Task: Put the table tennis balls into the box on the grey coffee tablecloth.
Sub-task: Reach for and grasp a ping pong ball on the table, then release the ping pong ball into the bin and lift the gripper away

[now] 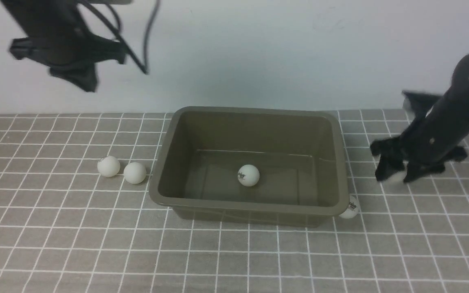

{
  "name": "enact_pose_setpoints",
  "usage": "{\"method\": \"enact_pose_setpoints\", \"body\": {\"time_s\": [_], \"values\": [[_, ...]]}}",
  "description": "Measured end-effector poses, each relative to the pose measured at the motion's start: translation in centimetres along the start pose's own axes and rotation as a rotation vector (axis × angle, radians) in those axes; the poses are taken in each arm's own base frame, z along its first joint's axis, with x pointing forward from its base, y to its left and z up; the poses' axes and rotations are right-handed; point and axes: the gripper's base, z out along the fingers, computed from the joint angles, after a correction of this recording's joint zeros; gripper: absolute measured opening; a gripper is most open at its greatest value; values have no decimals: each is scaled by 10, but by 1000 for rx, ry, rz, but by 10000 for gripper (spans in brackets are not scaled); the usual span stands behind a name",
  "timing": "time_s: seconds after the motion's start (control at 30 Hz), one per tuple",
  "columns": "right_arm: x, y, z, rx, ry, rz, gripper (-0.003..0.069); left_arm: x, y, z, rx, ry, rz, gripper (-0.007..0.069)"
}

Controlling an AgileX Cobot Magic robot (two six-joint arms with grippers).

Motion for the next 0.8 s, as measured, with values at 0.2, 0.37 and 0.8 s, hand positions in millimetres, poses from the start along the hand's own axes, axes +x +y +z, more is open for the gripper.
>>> {"method": "enact_pose_setpoints", "body": {"time_s": [0.2,0.37,0.8], "values": [[8,61,-63,-117,-191,-167,360,13,29,32,18,115,-71,-5],[19,108,-43,-167,-181,-289,360,15,29,66,48,191,-58,20],[8,130,-87,-133,-144,-392,585,13,28,150,48,197,-9,542]]}}
